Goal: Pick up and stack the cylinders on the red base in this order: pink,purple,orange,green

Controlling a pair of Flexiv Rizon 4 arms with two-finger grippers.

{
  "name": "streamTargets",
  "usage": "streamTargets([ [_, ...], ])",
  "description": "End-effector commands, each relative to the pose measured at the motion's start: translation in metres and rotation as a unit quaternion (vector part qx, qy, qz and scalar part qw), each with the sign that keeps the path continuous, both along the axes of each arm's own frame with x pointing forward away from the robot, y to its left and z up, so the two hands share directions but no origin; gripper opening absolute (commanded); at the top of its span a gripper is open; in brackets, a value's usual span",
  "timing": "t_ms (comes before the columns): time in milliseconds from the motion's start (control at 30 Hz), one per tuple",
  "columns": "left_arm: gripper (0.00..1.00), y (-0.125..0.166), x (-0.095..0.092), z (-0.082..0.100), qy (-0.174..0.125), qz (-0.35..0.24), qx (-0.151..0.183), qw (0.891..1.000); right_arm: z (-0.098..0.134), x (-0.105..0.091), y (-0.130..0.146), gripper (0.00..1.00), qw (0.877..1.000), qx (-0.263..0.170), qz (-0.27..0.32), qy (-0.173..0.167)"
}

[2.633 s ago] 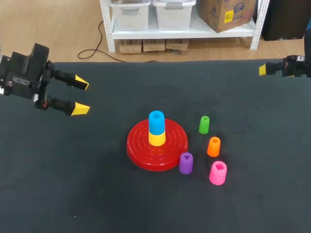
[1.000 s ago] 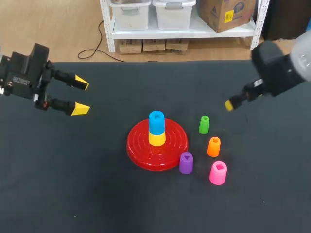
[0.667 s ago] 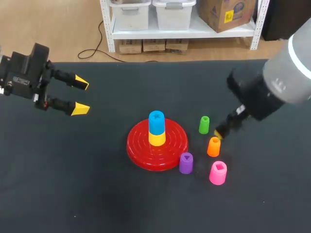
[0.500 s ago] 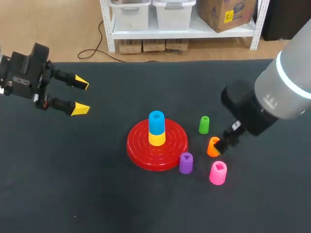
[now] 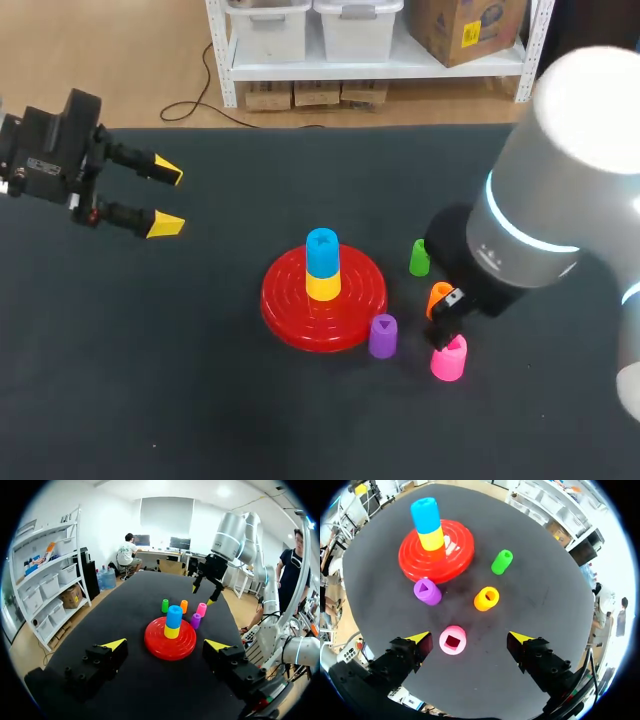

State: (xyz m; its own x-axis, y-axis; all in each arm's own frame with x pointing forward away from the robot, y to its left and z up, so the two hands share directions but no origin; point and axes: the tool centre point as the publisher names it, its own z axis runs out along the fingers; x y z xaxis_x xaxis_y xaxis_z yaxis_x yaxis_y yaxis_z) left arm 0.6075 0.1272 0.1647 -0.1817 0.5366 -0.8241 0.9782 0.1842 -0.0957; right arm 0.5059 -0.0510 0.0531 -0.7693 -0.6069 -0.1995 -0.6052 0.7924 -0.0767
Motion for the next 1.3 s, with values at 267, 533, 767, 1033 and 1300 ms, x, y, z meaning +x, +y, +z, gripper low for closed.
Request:
streamTargets([
  [267,1.0,0.001,0.0,-0.001,-0.001,-0.001,-0.001,1.0,-0.007,-0.009,0.001,1.0,0.999,0.002,-0.012,0.031],
  [533,1.0,0.001,0.0,-0.001,-0.001,-0.001,-0.001,1.0,-0.009,-0.012,0.006,1.0,0.998,0.017,-0.014,0.055],
  [767,1.0,0.001,0.0,-0.001,-0.001,-0.001,-0.001,1.0,-0.013,-0.014,0.009,1.0,0.999,0.001,-0.003,0.05],
  [1033,1.0,0.001,0.0,-0.001,-0.001,-0.001,-0.001,1.0,-0.018,-0.014,0.007,0.82,0.999,-0.006,-0.006,0.053],
  [1300,1.0,0.001,0.0,-0.001,-0.001,-0.001,-0.001,1.0,-0.021,-0.014,0.008,0.5,0.998,-0.008,-0.005,0.055],
])
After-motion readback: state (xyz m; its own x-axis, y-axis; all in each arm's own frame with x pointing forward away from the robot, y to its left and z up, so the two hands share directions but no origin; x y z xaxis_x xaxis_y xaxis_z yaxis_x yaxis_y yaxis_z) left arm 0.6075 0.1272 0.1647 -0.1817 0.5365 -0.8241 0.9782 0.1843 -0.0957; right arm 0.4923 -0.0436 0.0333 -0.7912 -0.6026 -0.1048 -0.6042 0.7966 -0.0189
